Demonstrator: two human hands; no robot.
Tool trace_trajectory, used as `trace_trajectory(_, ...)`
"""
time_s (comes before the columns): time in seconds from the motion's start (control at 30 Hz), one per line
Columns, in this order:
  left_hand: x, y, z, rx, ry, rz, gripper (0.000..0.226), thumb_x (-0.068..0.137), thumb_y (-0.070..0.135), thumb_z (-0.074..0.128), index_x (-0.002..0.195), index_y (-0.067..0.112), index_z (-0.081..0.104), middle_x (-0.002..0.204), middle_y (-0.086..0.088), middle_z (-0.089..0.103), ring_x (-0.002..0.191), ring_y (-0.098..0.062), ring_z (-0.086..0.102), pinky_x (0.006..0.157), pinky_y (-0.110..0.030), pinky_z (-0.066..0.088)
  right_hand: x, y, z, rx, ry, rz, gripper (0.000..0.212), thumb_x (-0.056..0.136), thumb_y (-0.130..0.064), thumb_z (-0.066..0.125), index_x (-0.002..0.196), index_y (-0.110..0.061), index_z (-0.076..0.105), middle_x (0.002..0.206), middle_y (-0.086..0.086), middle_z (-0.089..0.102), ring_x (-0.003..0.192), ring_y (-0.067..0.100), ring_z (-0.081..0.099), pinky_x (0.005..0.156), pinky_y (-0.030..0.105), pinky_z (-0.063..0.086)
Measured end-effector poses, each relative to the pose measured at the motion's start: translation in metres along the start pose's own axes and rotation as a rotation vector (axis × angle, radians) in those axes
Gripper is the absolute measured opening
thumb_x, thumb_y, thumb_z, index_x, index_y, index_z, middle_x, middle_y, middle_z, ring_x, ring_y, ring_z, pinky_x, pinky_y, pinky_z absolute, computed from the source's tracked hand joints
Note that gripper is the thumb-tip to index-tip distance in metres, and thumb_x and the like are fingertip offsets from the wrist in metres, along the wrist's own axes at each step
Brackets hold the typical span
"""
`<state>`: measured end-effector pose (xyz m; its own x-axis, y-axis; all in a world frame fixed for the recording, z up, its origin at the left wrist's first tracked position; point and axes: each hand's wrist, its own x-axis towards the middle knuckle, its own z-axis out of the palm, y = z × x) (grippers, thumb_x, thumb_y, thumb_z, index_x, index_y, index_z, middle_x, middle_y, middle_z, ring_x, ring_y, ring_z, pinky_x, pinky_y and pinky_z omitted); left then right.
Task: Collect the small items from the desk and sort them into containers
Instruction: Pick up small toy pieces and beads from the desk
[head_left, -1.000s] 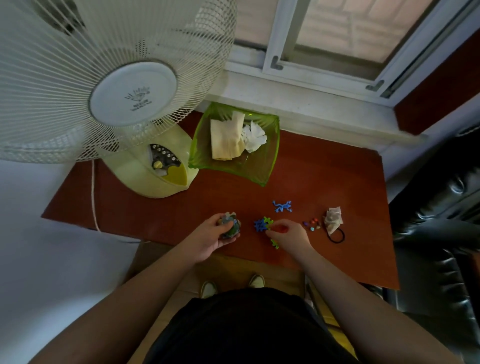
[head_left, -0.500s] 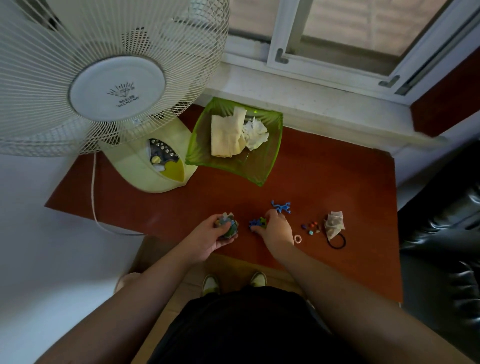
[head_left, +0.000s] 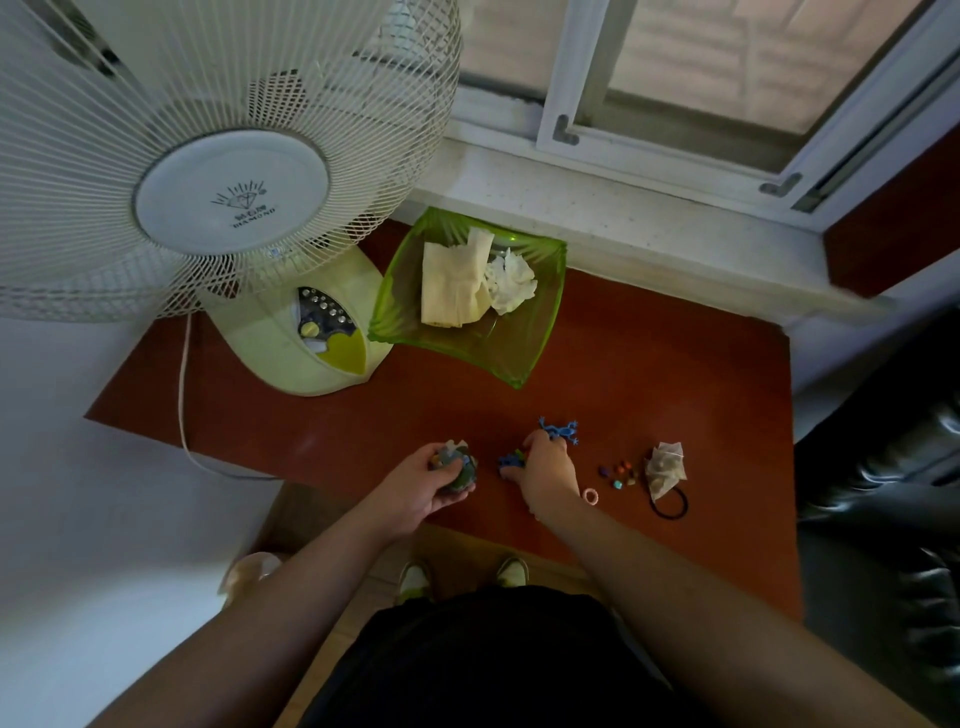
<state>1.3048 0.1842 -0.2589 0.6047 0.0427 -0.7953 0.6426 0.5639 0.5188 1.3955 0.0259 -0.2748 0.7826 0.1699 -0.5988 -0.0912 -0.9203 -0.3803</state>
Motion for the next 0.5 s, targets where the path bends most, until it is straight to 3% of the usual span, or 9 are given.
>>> trace_trajectory(0.13, 0.000, -0.001, 0.003, 0.015, 0.009, -0.006, 0.037, 0.095, 0.005, 0.055, 0.130, 0.004, 0.045, 0.120, -0.022, 0.056, 0.098, -0.031, 0.064, 0.081, -0.035, 0.055, 0.002, -0.001, -0.003, -0.023, -0.020, -0.008, 0.047, 0.083, -0.029, 0.075, 0.121, -0.015, 0.050, 0.125, 0.011, 0.043, 0.107, 0.033, 0.056, 0.085, 0.041, 0.051)
trace_trajectory(0.37, -0.002, 0.003, 0.002, 0.035, -0.008, 0.014, 0.036, 0.096, 0.004, 0.053, 0.131, 0.002, 0.045, 0.125, -0.025, 0.053, 0.097, -0.031, 0.063, 0.082, -0.035, 0.056, -0.001, 0.009, -0.012, 0.023, -0.039, -0.108, 0.033, 0.081, -0.032, 0.075, 0.100, -0.022, 0.050, 0.102, 0.006, 0.059, 0.071, 0.015, 0.057, 0.049, 0.025, 0.037)
trace_trajectory(0.5, -0.002, 0.003, 0.002, 0.047, -0.012, 0.017, 0.036, 0.096, 0.004, 0.053, 0.130, 0.002, 0.045, 0.124, -0.024, 0.053, 0.097, -0.031, 0.063, 0.082, -0.035, 0.056, -0.003, 0.019, -0.017, 0.107, -0.034, -0.114, 0.029, 0.080, -0.033, 0.075, 0.096, -0.024, 0.053, 0.090, 0.001, 0.060, 0.062, 0.013, 0.055, 0.052, 0.027, 0.042)
